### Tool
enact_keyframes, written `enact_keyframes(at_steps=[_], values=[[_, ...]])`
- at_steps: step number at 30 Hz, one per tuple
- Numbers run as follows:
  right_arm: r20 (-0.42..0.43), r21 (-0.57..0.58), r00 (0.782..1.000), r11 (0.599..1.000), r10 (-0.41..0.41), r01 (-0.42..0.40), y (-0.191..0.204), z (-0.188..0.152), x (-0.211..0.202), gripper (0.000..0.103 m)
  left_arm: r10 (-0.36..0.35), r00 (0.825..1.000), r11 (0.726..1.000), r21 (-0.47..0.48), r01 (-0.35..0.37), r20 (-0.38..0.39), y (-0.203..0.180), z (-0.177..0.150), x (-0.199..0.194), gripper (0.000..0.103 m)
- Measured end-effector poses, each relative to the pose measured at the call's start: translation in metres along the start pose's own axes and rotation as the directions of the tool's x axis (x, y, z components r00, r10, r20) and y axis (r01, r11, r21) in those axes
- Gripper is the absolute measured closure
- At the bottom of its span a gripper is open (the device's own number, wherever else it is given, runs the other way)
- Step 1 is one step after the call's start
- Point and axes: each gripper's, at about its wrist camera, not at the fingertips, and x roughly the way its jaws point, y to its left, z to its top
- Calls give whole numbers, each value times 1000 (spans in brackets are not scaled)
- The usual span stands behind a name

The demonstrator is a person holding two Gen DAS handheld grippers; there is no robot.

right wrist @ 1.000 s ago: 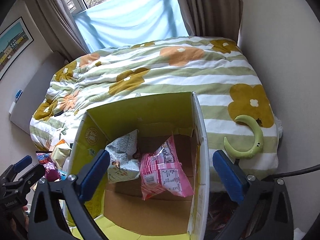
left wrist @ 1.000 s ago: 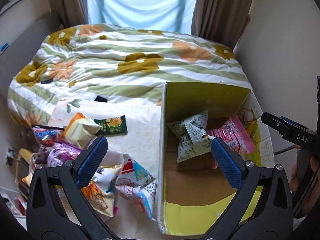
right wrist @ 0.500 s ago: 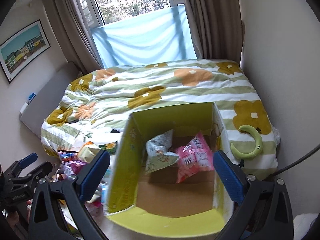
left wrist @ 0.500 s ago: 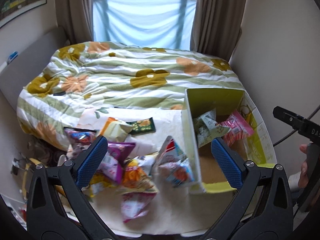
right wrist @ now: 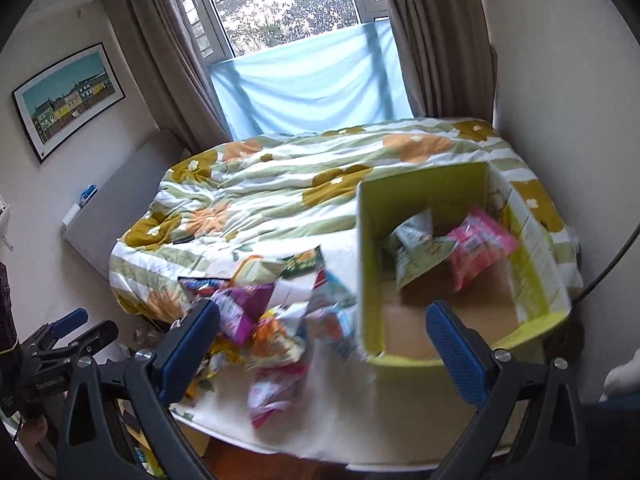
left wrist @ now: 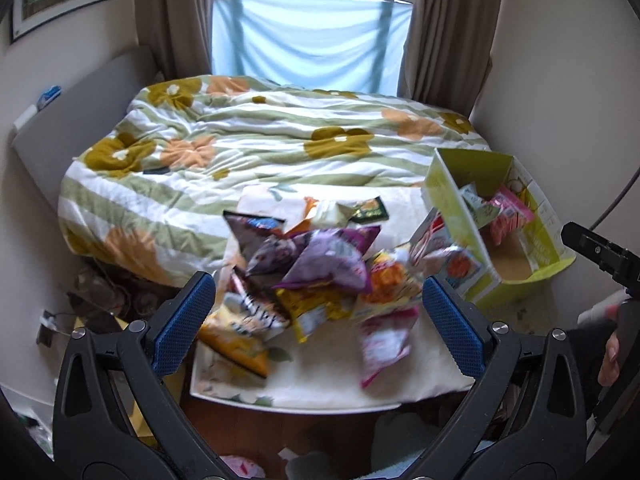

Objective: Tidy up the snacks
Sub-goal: 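Withdraw both tools from the box back toward the snack tray, then grasp the TATER chip bag with left tool while right tool grasps white-pink bag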

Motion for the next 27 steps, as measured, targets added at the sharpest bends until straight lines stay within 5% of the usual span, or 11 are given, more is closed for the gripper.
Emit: enact_keyframes(at_steps=[5,11,27], values=[[-18,59,1000,998,16,-15,22,-35,9,1,5,1000,999,40,-4,-24,35,-25,4,1],[-86,62,996,998,-17,23,42,-65,37,1,-3,992,996,93,14,-127,56,-52,52,1],[-262,-54,961,996,-82,70,64,-124,151,1,157,961,944,319,-80,-226,63,-83,174,1]])
